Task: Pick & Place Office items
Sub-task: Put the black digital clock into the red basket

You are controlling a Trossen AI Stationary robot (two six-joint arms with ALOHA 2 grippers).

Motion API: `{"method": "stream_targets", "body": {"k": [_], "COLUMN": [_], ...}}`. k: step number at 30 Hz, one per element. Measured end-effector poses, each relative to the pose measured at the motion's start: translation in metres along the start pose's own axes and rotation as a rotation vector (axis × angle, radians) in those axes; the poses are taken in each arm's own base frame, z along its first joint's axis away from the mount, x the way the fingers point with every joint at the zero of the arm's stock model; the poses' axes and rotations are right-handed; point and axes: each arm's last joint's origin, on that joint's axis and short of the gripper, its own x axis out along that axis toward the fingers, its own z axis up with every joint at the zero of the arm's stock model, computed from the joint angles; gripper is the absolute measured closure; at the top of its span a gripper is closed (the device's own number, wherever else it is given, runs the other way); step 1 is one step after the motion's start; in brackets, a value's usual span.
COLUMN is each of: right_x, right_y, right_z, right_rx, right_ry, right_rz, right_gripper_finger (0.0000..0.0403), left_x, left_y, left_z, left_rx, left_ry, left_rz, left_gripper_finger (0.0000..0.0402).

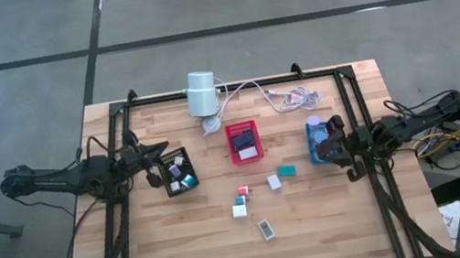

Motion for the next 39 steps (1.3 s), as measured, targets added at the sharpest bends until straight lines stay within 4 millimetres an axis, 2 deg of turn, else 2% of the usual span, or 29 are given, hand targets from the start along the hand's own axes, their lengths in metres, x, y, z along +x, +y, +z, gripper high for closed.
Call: {"method": "stream_targets", "body": {"k": [34, 39], "right_x": [0.0001, 0.0001], "right_y": [-0.0001, -0.0002], "right_z": [-0.0004, -0.0008], "right_rx": [0.015, 0.011], "right_ry": [0.004, 0.008], "right_rz": [-0.003, -0.004], "right_gripper_finger": [0.0254, 0.0254], "left_x": [0.0000, 0.0001], "left_y": [0.0001, 0.0005], "left_z": [0.0003, 0.0031], "left_rx": [0.000, 0.045], "left_ry": [-0.003, -0.030], "left_rz": [0.001, 0.002], "left_gripper_finger": [0.0401, 0.0401]}}
